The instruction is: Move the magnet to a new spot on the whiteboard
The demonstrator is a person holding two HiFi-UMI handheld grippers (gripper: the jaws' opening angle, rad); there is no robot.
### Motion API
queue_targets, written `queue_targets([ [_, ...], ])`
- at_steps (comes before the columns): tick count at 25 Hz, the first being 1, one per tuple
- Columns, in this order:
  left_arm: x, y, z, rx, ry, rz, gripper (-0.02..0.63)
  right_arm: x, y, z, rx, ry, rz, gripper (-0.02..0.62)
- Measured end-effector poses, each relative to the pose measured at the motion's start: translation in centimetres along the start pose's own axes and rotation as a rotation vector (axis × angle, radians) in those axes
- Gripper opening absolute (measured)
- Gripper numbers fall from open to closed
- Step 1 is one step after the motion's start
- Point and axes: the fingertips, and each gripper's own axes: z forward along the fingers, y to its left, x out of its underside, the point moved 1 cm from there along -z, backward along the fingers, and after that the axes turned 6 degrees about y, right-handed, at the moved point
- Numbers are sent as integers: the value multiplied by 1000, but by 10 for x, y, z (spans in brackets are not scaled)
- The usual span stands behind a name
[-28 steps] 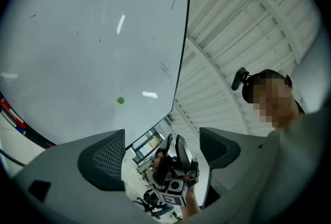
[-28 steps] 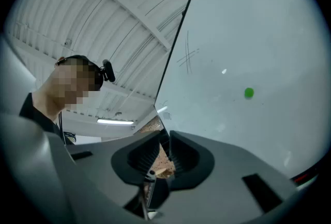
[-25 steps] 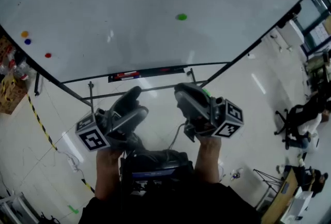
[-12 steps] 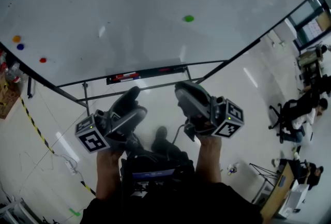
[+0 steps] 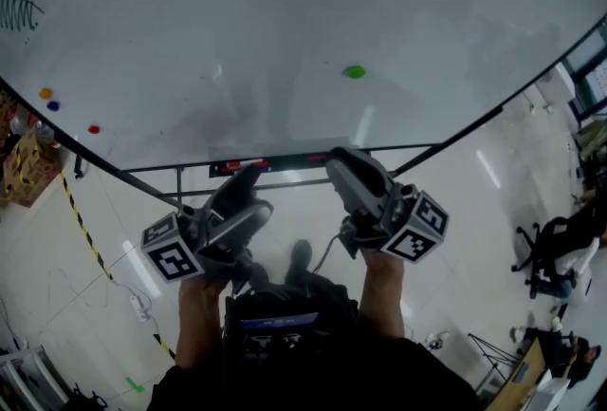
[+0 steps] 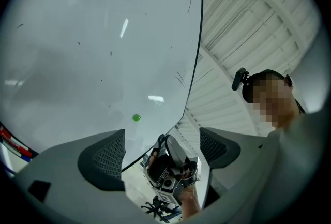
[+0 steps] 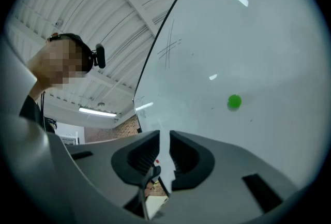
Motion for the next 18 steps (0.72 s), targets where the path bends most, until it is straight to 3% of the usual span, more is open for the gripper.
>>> queue_targets([
  [8,-10,24,60,-42,9,23,442,-40,-64,-13,46,-19,-51,80],
  [14,-11,45,84,-111,6,36,442,-47,-101,-13,28,-8,-40,80],
  [18,-11,54,83,-139,-3,34,442,-47,-115,-8,75,5,-91,92],
])
